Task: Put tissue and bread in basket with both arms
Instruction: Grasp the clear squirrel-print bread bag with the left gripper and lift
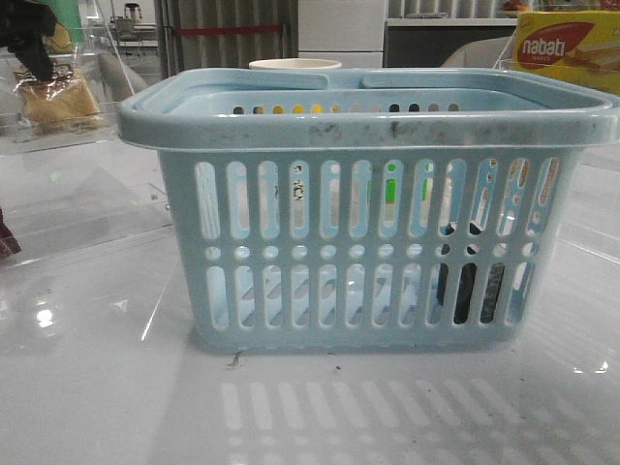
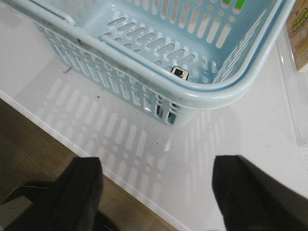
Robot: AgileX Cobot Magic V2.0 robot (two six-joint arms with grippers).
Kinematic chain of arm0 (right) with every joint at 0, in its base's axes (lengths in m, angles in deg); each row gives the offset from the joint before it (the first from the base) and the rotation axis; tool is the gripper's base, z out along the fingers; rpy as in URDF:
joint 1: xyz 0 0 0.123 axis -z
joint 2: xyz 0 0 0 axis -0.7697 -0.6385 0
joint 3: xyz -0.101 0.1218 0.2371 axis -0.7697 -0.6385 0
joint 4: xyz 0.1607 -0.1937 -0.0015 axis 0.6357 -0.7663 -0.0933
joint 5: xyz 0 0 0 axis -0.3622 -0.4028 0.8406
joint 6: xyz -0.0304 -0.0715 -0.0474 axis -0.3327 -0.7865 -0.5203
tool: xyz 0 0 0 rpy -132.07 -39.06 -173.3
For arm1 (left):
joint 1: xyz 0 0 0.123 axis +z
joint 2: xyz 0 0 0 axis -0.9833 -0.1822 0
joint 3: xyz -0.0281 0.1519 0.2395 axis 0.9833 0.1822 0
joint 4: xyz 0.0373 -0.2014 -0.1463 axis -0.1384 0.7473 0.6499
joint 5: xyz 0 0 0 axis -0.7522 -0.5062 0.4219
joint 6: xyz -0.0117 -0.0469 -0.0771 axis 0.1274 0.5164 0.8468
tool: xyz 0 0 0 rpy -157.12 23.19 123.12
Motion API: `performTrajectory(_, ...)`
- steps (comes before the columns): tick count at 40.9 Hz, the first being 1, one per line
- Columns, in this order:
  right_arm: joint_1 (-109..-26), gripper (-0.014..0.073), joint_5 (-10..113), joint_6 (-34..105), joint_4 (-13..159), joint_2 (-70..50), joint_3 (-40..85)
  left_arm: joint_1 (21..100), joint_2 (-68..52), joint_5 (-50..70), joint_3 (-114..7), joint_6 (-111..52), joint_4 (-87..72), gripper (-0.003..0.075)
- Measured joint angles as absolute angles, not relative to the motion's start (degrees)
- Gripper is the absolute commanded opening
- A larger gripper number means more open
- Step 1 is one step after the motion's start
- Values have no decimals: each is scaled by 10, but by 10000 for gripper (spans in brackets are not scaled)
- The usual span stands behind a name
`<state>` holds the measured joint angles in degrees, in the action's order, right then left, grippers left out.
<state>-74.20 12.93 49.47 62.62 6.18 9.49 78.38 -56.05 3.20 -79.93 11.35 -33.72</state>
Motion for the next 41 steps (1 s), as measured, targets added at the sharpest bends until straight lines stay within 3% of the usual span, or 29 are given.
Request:
performTrajectory(7, -742, 582, 128, 495, 626, 62, 95, 784, -618, 52, -843, 115, -337, 537)
performTrajectory(11, -742, 582, 128, 495, 626, 62, 95, 784, -636, 64, -849, 115, -337, 497)
performTrajectory(22, -742, 582, 128, 495, 626, 62, 95, 784, -642, 77, -851, 115, -337, 238)
performTrajectory(30, -742, 582, 128, 495, 626, 62, 95, 784, -642, 69, -852, 115, -337, 97)
performTrajectory(41, -742, 582, 128, 495, 626, 62, 95, 784, -598, 7, -853, 115, -337, 91)
